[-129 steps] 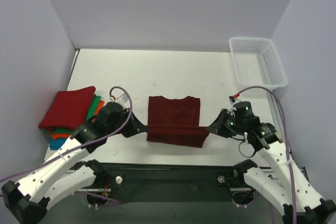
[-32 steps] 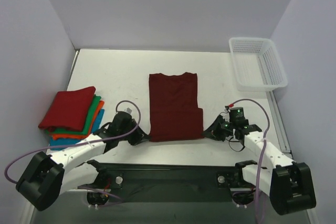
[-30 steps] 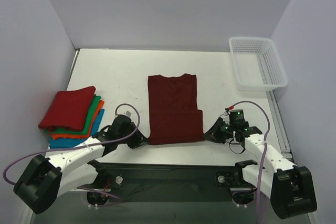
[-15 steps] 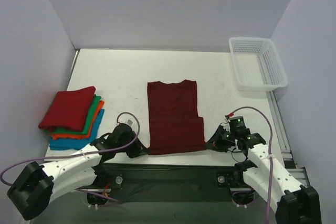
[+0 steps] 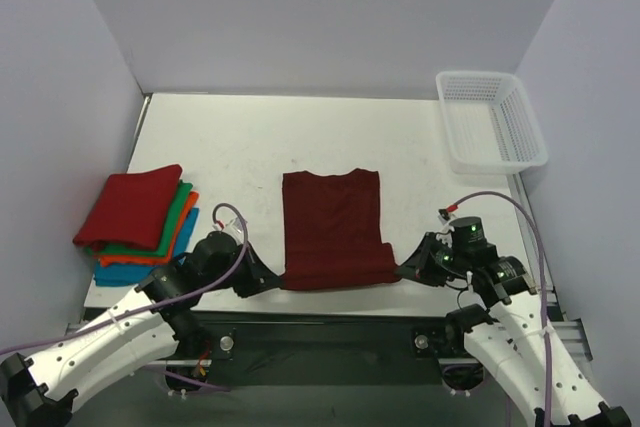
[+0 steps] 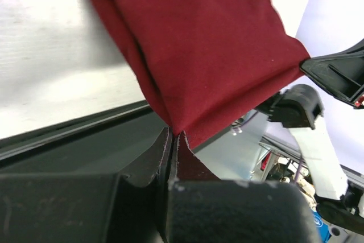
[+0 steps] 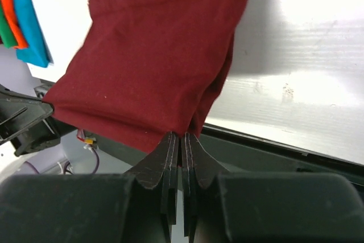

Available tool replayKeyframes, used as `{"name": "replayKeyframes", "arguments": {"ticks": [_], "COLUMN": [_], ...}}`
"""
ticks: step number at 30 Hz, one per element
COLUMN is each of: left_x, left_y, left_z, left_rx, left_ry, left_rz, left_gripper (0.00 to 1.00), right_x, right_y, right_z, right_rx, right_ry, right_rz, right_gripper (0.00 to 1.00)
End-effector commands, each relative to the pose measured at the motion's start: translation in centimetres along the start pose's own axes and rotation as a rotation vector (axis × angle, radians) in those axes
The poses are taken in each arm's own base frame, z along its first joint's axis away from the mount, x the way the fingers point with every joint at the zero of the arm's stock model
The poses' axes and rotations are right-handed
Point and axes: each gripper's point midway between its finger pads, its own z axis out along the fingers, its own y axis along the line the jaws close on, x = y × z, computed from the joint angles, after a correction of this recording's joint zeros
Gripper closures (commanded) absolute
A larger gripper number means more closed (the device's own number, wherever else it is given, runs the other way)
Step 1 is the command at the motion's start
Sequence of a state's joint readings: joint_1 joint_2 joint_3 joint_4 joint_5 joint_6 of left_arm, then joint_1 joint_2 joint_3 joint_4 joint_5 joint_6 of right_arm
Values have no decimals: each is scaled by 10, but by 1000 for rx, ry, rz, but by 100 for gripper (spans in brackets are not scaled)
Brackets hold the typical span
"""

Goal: Fold and stack the t-shirts
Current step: Fold the long partially folded tshirt into a neat square

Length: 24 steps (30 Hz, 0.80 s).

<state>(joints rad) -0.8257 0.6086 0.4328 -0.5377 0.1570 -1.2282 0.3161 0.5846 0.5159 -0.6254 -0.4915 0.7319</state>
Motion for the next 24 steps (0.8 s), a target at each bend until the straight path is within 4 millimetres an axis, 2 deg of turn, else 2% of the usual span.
{"name": "replayKeyframes", "arguments": {"ticks": [1, 2, 4, 6, 8, 9, 11, 12, 14, 15, 17, 18, 20, 21, 22, 23, 24], "left_x": [-9, -12, -19, -30, -41, -48, -66, -74, -88, -102, -117, -130, -149, -159, -175, -189, -201], "left_y": [-13, -27, -34, -54, -62, -78, -80, -94, -95, -106, -102, -108, -111, -114, -105, -111, -113], "left_z": [-15, -20, -20, -22, -15, -16, -5, -6, 8, 8, 21, 22, 32, 34, 44, 45, 47], "left_rx": [-25, 0, -7, 23, 12, 55, 24, 58, 35, 73, 38, 69, 60, 70, 47, 59, 64], "left_ry": [-28, -35, -54, -87, -97, -103, -120, -124, -114, -128, -127, -141, -157, -164, -170, -188, -205], "left_rz": [28, 36, 39, 49, 37, 50, 38, 42, 21, 13, -12, -21, -39, -43, -74, -67, -68], "left_gripper": [100, 100, 100, 100, 100, 100, 100, 100, 100, 100, 100, 100, 100, 100, 100, 100, 100], "right_x": [-10, -14, -27, -41, -50, -63, -78, -85, -105, -111, -132, -142, -168, -174, -185, -205, -211], "right_y": [2, 5, 13, 25, 28, 36, 47, 46, 62, 57, 74, 69, 79, 75, 72, 84, 77], "right_z": [-13, -14, -18, -20, -14, -11, -7, 1, 4, 14, 18, 31, 37, 54, 60, 61, 80], "right_rx": [58, 58, 74, 66, 89, 85, 71, 88, 57, 85, 37, 53, 23, 22, 18, -14, -6], "right_ry": [-17, -26, -43, -61, -43, -50, -70, -50, -68, -41, -44, -20, -37, 12, 15, -2, 39], "right_rz": [-24, -37, -48, -68, -61, -67, -72, -55, -61, -36, -36, -8, 3, 32, 54, 46, 70], "right_gripper": [100, 100, 100, 100, 100, 100, 100, 100, 99, 99, 100, 100, 99, 99, 99, 100, 100]}}
